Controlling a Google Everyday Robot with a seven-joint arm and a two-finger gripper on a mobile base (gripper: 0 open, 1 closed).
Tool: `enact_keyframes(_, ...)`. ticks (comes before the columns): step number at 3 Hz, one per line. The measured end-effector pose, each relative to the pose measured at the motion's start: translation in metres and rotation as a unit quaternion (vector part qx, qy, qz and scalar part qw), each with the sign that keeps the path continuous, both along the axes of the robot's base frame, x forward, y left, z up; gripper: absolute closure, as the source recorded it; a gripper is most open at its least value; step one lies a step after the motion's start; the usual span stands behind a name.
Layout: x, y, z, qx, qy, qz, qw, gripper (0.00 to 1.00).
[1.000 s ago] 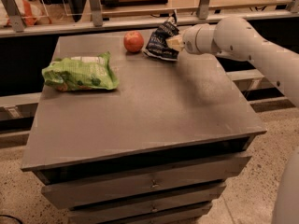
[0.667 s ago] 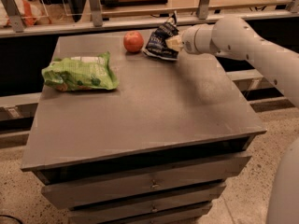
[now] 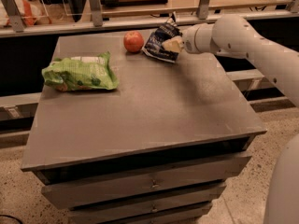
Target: Move blue chip bag near apple
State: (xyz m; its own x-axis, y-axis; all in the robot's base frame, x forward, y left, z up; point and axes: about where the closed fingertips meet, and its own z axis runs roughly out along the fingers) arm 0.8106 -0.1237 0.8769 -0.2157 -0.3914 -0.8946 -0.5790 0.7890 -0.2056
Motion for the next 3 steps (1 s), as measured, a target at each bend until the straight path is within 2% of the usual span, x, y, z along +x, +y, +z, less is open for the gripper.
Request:
enact_keyframes(1, -0.004, -0.002, 0.011, 0.012, -0.01, 0.008, 0.9998, 0.0)
enact_keyframes(2, -0.03, -0.031, 0.033, 0.022, -0.014, 0.033, 0.9991, 0.0)
enact_keyframes(3, -0.03, -0.031, 0.033, 0.022, -0.014, 0.033, 0.9991, 0.0)
